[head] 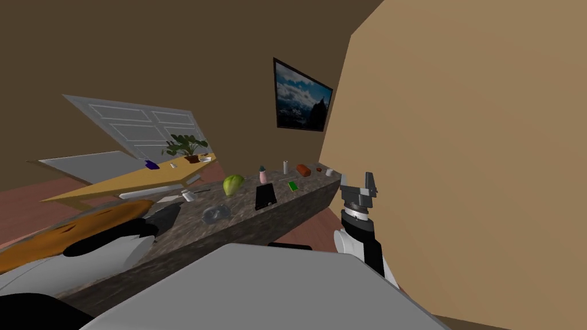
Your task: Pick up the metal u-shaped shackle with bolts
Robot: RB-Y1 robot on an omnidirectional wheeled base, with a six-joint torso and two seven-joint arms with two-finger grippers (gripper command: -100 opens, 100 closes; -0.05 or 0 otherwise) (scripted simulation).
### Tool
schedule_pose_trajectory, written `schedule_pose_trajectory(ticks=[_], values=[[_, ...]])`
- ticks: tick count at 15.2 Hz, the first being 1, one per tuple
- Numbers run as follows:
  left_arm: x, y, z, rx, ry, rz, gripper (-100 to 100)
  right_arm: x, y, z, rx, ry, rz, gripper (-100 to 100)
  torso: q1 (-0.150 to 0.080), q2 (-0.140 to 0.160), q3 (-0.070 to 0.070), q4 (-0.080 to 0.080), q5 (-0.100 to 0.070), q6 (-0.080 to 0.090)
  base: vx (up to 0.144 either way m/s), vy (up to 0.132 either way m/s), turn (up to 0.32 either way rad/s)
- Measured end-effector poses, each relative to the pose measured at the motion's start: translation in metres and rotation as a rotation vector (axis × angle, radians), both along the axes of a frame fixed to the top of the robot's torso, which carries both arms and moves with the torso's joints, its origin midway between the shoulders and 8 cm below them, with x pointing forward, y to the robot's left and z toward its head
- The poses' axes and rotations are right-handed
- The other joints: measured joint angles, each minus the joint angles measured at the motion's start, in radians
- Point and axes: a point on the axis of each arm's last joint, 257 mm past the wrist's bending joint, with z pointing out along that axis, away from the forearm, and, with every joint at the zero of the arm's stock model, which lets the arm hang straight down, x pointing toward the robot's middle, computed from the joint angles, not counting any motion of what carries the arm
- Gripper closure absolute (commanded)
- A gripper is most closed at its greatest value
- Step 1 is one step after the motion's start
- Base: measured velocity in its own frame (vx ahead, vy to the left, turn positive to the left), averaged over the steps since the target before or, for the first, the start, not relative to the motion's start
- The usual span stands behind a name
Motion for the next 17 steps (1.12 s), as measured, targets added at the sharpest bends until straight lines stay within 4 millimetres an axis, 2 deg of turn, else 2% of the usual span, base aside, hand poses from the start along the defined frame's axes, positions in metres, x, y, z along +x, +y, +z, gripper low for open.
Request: schedule_pose_trajectory(ticks=[6,10,17], values=[[-0.032,0.022,-0.009,-0.058,0.065,0.099,-100,0.0,0.0,0.0,0.0,0.0,0.0,0,0.001,0.0,0.0,0.0,0.0,0.0,0.023,-0.063,-0.115],[-0.061,0.034,-0.014,-0.102,0.106,0.175,-100,0.0,0.0,0.0,0.0,0.0,0.0,0,0.0,-0.001,0.0,0.0,0.0,0.0,0.034,-0.064,-0.098],[-0.101,0.048,-0.02,-0.175,0.168,0.288,-100,0.0,0.0,0.0,0.0,0.0,0.0,0,0.0,-0.001,-0.001,0.0,0.0,0.0,0.032,-0.053,-0.099]])
